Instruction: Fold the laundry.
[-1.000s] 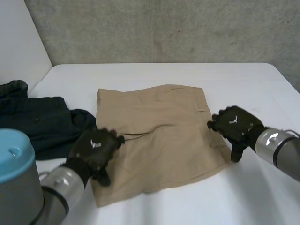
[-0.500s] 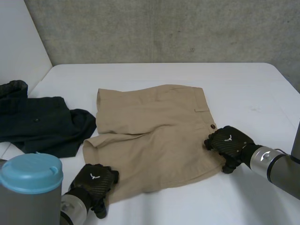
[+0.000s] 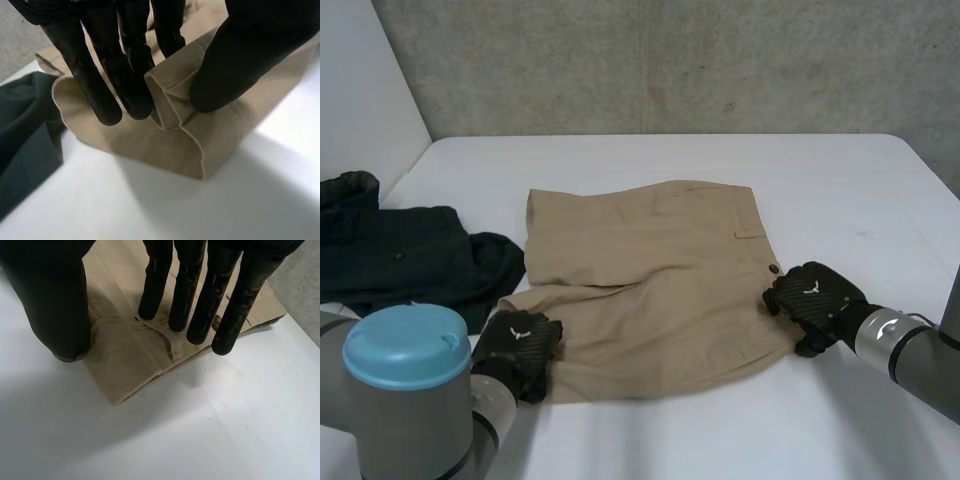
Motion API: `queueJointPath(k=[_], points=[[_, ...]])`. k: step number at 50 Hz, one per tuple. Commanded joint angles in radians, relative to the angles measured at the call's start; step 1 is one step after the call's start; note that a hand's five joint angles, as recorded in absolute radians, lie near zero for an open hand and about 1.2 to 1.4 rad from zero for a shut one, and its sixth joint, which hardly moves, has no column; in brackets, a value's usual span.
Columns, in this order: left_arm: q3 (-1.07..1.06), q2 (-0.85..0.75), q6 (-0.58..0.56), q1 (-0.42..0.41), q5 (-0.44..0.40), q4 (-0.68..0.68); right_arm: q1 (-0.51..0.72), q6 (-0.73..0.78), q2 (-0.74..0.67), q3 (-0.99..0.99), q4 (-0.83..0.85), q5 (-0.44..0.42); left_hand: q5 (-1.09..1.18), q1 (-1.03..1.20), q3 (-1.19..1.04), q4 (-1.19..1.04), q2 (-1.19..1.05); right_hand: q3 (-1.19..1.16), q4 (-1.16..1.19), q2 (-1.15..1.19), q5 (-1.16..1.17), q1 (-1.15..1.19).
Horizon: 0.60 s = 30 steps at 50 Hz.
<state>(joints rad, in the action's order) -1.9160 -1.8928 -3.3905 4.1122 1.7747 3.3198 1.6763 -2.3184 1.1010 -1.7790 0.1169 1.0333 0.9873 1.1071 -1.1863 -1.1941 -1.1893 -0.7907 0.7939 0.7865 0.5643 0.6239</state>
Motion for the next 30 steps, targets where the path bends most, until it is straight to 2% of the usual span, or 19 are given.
queueJointPath(k=[1, 11, 13, 15, 16, 23, 28, 30], points=[[0.052, 0.011, 0.000, 0.013, 0.000, -0.002, 0.005, -0.003, 0.000, 0.004, -0.010, 0.007, 0.234, 0.289, -0.210, -0.202, -0.207, -0.113, 0.110, 0.118, 0.165, 0.280], [0.123, 0.014, -0.001, 0.034, 0.002, -0.008, 0.006, -0.041, -0.006, 0.024, -0.025, 0.011, 0.234, 0.289, -0.210, -0.202, -0.207, -0.166, 0.163, 0.170, 0.218, 0.333], [0.130, 0.014, -0.001, 0.036, 0.002, -0.008, 0.006, -0.045, -0.012, 0.026, -0.025, 0.011, 0.234, 0.289, -0.210, -0.202, -0.207, -0.233, 0.230, 0.238, 0.285, 0.400], [0.144, 0.014, -0.001, 0.039, 0.002, -0.009, 0.007, -0.052, -0.016, 0.029, -0.025, 0.014, 0.234, 0.289, -0.210, -0.202, -0.207, -0.561, 0.558, 0.565, 0.613, 0.728], [0.149, 0.012, -0.001, 0.040, 0.002, -0.011, 0.007, -0.055, -0.016, 0.032, -0.025, 0.016, 0.234, 0.289, -0.210, -0.202, -0.207, -0.605, 0.602, 0.609, 0.657, 0.772], [0.163, 0.024, -0.001, 0.053, 0.000, -0.017, 0.005, -0.101, 0.016, 0.058, -0.049, 0.073, 0.234, 0.289, -0.210, -0.202, -0.207, -0.606, 0.602, 0.610, 0.657, 0.772], [0.140, 0.073, -0.027, 0.040, -0.006, -0.078, -0.003, -0.067, 0.083, 0.072, -0.184, 0.073, 0.234, 0.289, -0.210, -0.202, -0.207, -0.606, 0.602, 0.610, 0.657, 0.772], [0.124, 0.095, -0.050, 0.036, -0.012, -0.124, -0.013, -0.008, 0.127, 0.085, -0.317, 0.073, 0.234, 0.289, -0.210, -0.202, -0.207, -0.606, 0.602, 0.610, 0.657, 0.772]])
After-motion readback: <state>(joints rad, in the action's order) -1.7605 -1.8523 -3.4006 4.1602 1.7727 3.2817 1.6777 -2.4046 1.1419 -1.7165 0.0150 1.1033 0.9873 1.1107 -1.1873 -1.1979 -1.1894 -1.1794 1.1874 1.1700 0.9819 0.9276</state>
